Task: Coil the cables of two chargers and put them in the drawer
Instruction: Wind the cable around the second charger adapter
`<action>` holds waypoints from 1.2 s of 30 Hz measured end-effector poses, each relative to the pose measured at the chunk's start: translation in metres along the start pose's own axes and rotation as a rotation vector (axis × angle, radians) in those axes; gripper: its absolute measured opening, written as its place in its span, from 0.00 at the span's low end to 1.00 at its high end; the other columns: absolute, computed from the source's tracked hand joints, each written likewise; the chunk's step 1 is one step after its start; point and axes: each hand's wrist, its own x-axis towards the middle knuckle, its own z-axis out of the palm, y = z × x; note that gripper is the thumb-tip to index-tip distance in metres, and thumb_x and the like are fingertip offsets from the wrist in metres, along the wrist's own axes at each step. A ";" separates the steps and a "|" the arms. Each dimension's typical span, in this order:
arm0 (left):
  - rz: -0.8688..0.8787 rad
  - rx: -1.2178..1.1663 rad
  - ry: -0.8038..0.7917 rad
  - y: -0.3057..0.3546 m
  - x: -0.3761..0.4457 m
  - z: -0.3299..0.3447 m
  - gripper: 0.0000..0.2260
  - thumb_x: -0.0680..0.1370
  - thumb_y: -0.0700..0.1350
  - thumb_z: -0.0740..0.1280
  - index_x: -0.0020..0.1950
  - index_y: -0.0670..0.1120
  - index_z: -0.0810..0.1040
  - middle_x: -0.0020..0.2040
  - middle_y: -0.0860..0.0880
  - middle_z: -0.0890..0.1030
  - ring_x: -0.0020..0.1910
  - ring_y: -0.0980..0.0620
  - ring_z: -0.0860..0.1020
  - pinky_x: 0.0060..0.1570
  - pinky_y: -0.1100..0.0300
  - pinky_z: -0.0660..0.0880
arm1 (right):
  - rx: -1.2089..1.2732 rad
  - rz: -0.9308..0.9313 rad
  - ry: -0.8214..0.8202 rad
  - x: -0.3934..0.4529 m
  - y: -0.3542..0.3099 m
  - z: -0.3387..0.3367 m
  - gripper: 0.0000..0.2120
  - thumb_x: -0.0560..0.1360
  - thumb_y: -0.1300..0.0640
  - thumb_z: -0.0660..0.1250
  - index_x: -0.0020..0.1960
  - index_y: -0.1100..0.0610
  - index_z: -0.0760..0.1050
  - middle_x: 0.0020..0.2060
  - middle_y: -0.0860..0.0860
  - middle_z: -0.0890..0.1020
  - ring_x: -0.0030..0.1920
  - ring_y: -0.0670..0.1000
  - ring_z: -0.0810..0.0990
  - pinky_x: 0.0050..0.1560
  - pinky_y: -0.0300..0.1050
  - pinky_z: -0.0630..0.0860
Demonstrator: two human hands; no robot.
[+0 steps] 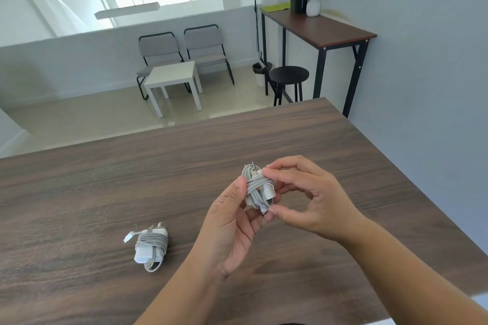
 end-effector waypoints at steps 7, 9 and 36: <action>0.010 0.029 -0.047 0.001 -0.003 0.002 0.28 0.69 0.56 0.77 0.62 0.41 0.80 0.62 0.34 0.79 0.56 0.41 0.82 0.49 0.53 0.82 | 0.094 -0.003 0.037 -0.001 0.003 0.004 0.22 0.65 0.66 0.77 0.59 0.62 0.79 0.55 0.56 0.78 0.45 0.53 0.81 0.47 0.42 0.79; 0.008 0.025 -0.057 0.001 -0.004 0.003 0.29 0.68 0.56 0.78 0.63 0.40 0.79 0.62 0.34 0.79 0.57 0.39 0.81 0.50 0.53 0.82 | 0.095 -0.012 0.079 -0.002 0.003 0.007 0.21 0.65 0.65 0.76 0.58 0.61 0.80 0.53 0.56 0.79 0.44 0.53 0.81 0.46 0.42 0.78; 0.089 0.210 -0.035 -0.001 -0.009 0.003 0.31 0.65 0.57 0.79 0.64 0.46 0.79 0.56 0.40 0.83 0.49 0.47 0.83 0.44 0.56 0.82 | 0.036 0.011 0.152 -0.015 -0.004 0.012 0.17 0.71 0.58 0.73 0.59 0.55 0.79 0.47 0.53 0.78 0.47 0.55 0.80 0.44 0.50 0.80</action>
